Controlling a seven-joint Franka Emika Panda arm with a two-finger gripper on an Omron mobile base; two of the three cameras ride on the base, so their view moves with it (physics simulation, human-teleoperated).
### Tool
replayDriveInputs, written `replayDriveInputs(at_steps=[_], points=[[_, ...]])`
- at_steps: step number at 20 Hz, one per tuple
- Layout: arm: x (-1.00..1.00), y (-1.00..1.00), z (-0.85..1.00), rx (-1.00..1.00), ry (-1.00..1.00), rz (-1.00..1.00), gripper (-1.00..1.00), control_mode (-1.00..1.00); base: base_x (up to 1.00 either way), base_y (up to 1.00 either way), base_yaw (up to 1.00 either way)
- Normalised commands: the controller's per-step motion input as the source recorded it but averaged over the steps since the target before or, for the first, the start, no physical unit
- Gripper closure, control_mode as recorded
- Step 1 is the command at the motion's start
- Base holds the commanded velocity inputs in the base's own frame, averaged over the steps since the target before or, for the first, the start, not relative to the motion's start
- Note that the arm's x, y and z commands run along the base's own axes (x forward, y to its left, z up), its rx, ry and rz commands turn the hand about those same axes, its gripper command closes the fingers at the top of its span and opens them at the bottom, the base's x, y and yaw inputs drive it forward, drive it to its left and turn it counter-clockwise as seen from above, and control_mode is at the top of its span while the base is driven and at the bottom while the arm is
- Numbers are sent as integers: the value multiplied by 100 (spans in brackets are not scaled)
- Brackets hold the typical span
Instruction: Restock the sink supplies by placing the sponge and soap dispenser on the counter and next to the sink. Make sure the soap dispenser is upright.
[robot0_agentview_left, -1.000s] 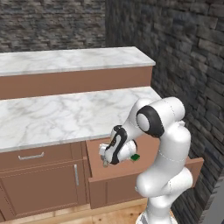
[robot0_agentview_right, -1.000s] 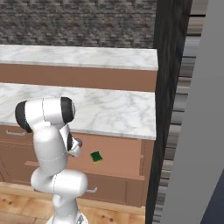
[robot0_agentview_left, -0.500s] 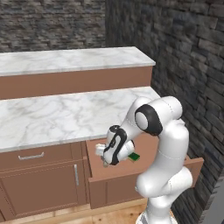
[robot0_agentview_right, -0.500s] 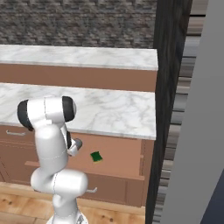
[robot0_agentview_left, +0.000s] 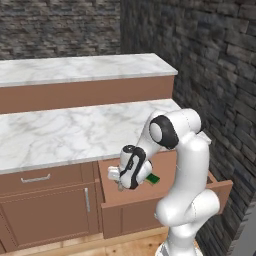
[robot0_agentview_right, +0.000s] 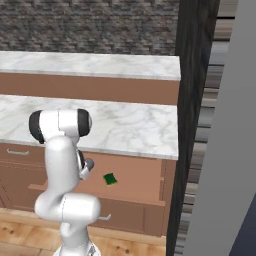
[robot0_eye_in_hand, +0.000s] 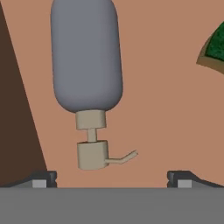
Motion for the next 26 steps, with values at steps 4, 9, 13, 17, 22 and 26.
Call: replayDriveInputs(at_steps=[4, 9, 13, 17, 22, 26], points=[[5, 0, -31, 0, 0, 0, -100, -100, 0, 0, 0], [12, 0, -22, 0, 0, 0, -100, -100, 0, 0, 0], [27, 8, -2, 0, 0, 0, -100, -100, 0, 0, 0], [23, 12, -1, 0, 0, 0, -100, -100, 0, 0, 0], [10, 3, -8, 0, 0, 0, -100, -100, 0, 0, 0], [1, 0, -10, 0, 0, 0, -100, -100, 0, 0, 0]])
